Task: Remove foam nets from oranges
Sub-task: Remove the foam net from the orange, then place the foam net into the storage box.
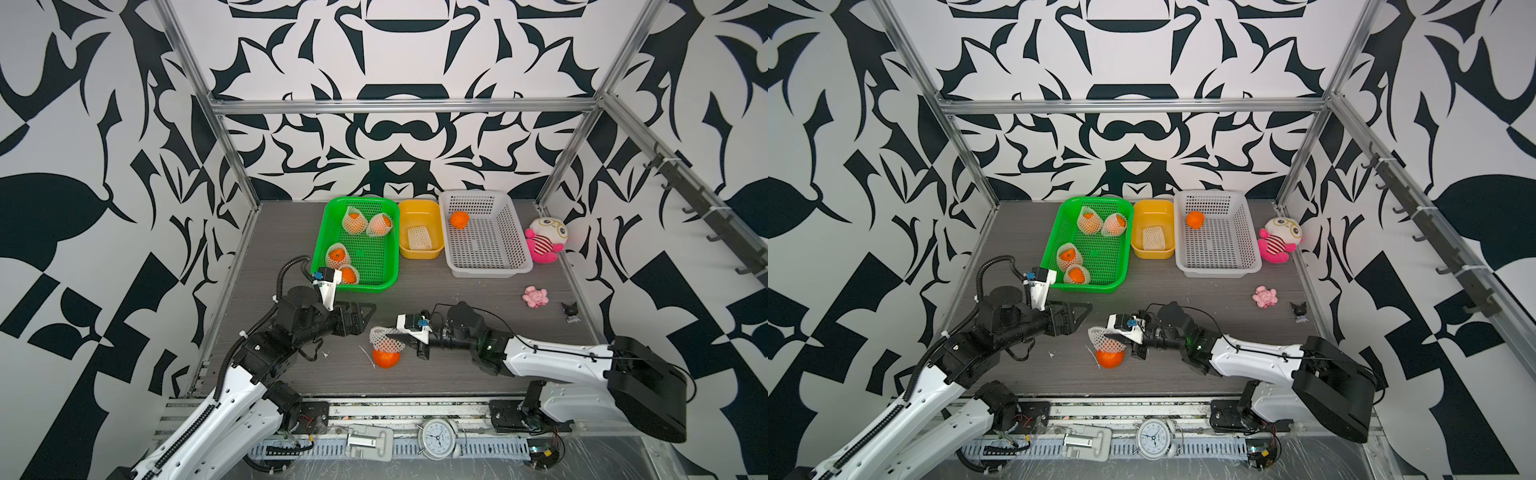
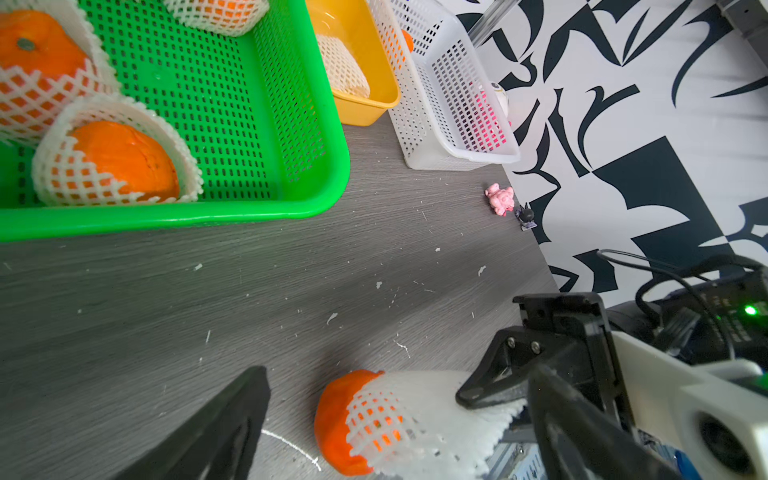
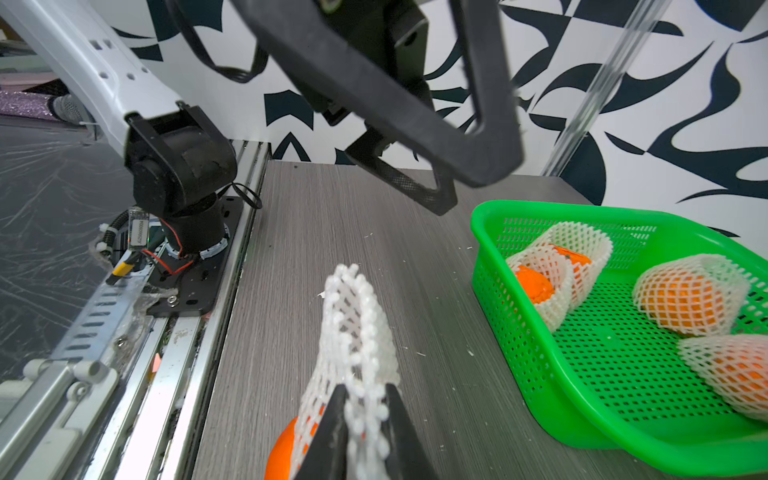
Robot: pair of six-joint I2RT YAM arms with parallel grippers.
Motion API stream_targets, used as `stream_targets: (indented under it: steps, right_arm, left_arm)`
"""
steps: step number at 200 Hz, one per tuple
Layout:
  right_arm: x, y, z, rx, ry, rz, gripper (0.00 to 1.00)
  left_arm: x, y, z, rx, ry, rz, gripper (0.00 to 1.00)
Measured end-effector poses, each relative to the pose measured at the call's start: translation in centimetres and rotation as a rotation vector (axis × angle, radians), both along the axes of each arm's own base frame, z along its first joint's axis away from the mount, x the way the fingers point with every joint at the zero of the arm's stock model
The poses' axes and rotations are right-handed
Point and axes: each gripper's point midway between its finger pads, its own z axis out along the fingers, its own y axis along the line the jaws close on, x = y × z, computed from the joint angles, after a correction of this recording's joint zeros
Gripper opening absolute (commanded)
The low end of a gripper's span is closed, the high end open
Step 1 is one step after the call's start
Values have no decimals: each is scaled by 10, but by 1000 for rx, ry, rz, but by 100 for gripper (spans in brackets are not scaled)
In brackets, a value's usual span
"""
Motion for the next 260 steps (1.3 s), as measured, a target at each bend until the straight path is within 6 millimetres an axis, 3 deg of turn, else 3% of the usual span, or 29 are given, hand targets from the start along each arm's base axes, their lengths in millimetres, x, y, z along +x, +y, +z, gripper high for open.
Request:
stream_targets:
  steps: [18,68,104,143,181,216,260]
  right_arm:
    - [5,-7,4,0,48,-64,0]
    - [29,-33,38,50,226,-248,0]
    - [57,-51,58,128,439,-318,0]
    - [76,-65,53,166,713,-320,0]
    - [71,-57,40,141,914,-249,0]
    - [65,-50,28,117,1018,-210,0]
    - [62,-47,29,119,1048,-176,0]
  left_arm:
    - [-2,-4,4,0,-28,-37,98]
    - [-18,-24,19,-58,-112,-214,93]
    - [-25,-36,9,-81,-109,-306,91]
    - [-23,-45,-2,-75,-67,-347,87]
    - [-18,-56,-20,-70,16,-376,86]
    - [-12,-61,-13,-82,-7,-387,80]
    - [-3,-70,-5,-87,-32,-404,79]
